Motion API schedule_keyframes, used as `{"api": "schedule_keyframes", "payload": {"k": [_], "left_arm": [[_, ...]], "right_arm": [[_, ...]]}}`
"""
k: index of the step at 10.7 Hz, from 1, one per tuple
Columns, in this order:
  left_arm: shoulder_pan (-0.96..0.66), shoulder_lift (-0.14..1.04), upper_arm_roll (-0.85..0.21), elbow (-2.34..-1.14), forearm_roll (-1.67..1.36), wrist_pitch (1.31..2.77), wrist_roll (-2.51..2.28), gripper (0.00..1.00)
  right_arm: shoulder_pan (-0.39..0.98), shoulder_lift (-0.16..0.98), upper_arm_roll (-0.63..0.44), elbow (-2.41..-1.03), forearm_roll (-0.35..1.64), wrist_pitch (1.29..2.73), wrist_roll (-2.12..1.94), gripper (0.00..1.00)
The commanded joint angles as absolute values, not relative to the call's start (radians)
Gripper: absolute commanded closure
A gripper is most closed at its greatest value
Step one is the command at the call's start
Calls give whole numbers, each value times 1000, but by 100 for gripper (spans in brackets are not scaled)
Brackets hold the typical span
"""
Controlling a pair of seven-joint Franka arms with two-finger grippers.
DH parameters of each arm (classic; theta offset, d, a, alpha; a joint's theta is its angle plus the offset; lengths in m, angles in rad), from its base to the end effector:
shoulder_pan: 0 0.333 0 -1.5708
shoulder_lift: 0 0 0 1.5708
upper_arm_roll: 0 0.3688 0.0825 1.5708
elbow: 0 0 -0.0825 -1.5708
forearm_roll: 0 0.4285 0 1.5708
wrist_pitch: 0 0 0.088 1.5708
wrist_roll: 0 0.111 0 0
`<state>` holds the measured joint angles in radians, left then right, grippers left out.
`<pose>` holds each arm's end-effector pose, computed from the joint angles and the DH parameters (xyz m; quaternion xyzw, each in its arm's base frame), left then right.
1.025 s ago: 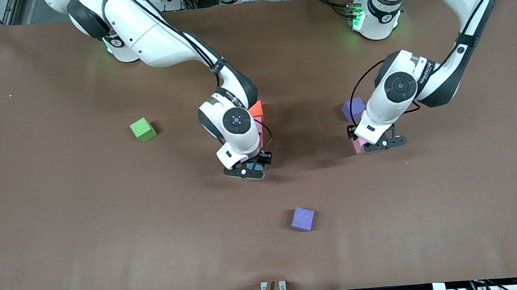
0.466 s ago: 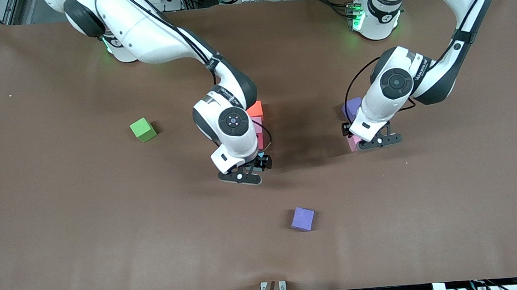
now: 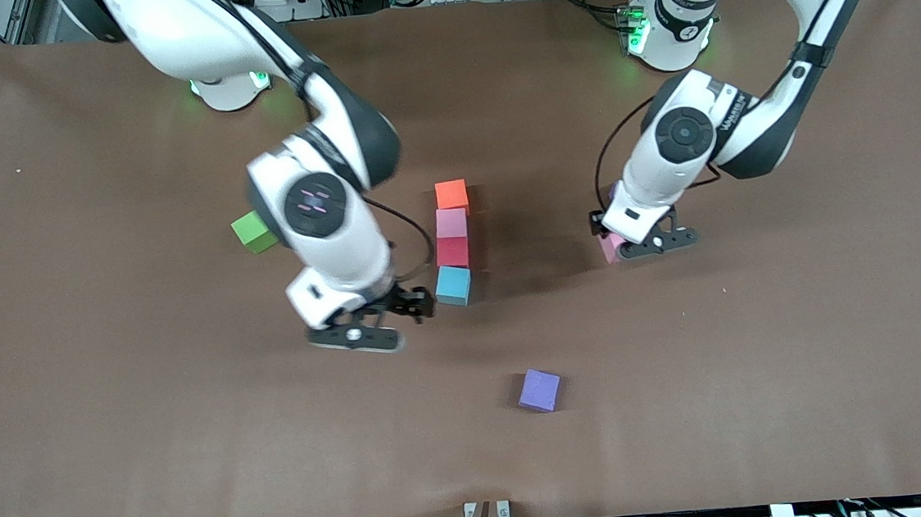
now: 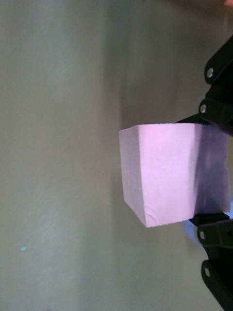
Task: Arrange blocks into number 1
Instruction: 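Place the cyan cube against the red cube with the right gripper, then withdraw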
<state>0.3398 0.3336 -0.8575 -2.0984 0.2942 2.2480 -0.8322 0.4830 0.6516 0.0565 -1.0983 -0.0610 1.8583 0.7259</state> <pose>0.5437 -0.2815 0.3243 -0.9971 -0.0713 0.0272 0.0041 0.7177 0.4069 0.4807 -0.9941 0.0926 -0.0516 0.0219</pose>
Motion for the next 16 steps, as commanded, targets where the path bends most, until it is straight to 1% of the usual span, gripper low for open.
{"api": "schedule_keyframes", "payload": {"k": [1, 3, 5, 8, 10, 12, 13, 15, 16], "left_arm": [[331, 319, -958, -2103, 273, 2210, -966, 100], [222, 337, -979, -2103, 273, 2207, -1087, 100], [117, 351, -979, -2097, 273, 2207, -1175, 100], [-101, 406, -974, -2099, 290, 2212, -1258, 100], [-156, 467, -960, -2076, 388, 2214, -1258, 100], [-220, 564, -947, -2008, 410, 2214, -1258, 100], [-276, 581, -893, -1984, 419, 2214, -1259, 100], [-413, 610, -778, -1936, 417, 2214, -1261, 100], [-458, 633, -734, -1915, 417, 2214, -1262, 100]], "right_arm": [[396, 517, 64, -1143, -51, 1737, 645, 0], [303, 438, 67, -1143, -48, 1627, 504, 0], [256, 364, 64, -1161, -49, 1530, 404, 0], [183, 232, 68, -1287, -40, 1517, 340, 0], [149, 163, 60, -1356, -8, 1513, 257, 0], [73, 126, 70, -1408, 15, 1519, 171, 0], [61, 103, 63, -1449, 17, 1523, 108, 0], [-24, 36, 74, -1544, 28, 1552, 68, 0], [-47, 28, 72, -1554, 35, 1549, 33, 0]]}}
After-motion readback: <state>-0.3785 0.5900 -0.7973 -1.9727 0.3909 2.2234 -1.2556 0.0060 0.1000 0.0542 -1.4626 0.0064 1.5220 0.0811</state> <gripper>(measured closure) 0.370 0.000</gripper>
